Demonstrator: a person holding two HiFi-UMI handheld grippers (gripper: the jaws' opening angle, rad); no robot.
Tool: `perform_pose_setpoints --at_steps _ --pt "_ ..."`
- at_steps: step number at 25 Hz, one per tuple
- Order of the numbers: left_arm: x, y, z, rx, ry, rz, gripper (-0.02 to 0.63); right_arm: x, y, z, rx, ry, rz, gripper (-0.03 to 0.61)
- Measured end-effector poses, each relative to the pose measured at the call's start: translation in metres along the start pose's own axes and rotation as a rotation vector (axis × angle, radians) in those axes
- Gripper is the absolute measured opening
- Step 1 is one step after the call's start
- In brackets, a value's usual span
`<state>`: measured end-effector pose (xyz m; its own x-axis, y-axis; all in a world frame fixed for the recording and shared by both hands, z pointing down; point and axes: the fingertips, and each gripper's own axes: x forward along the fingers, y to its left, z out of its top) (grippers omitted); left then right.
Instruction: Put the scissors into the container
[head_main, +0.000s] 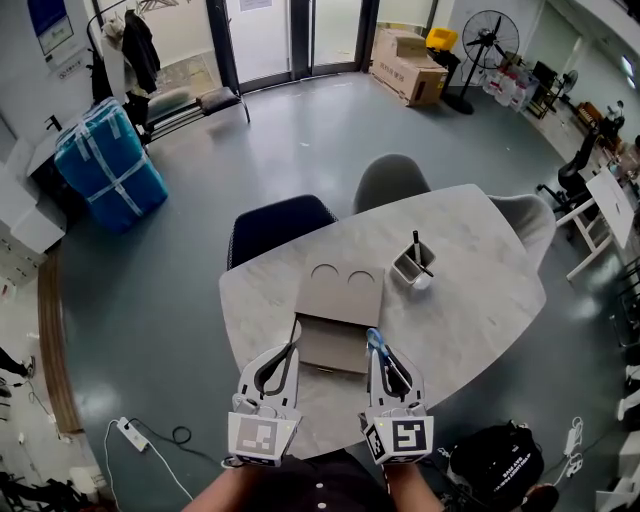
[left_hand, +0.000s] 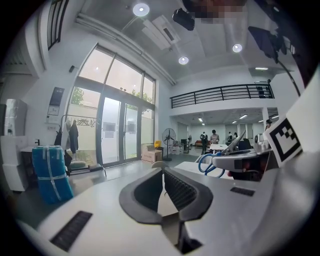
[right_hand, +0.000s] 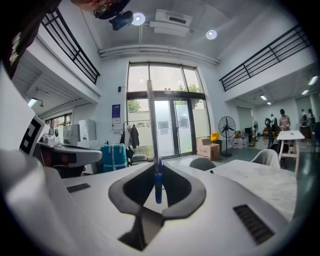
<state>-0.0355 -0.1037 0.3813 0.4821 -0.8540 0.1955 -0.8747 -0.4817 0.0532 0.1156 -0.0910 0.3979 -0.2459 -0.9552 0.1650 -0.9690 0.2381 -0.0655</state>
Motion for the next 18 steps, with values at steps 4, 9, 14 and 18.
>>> perform_pose_setpoints --at_steps 4,9,14,18 --pt "0.007 0.003 -0.014 -0.001 0.033 -0.007 0.023 0.014 0.002 -0.017 -0.084 0.058 0.026 0.040" --pt "0.020 0.002 -0.036 -0.049 0.074 -0.015 0.023 0.037 0.010 -0.045 -0.251 0.167 0.103 0.040" --pt "0.038 0.004 -0.069 -0.058 0.145 -0.024 0.023 0.057 0.014 -0.097 -0.486 0.379 0.151 0.040" --pt "0.052 0.009 -0.094 -0.073 0.174 -0.028 0.023 0.074 0.015 -0.137 -0.622 0.482 0.187 0.040"
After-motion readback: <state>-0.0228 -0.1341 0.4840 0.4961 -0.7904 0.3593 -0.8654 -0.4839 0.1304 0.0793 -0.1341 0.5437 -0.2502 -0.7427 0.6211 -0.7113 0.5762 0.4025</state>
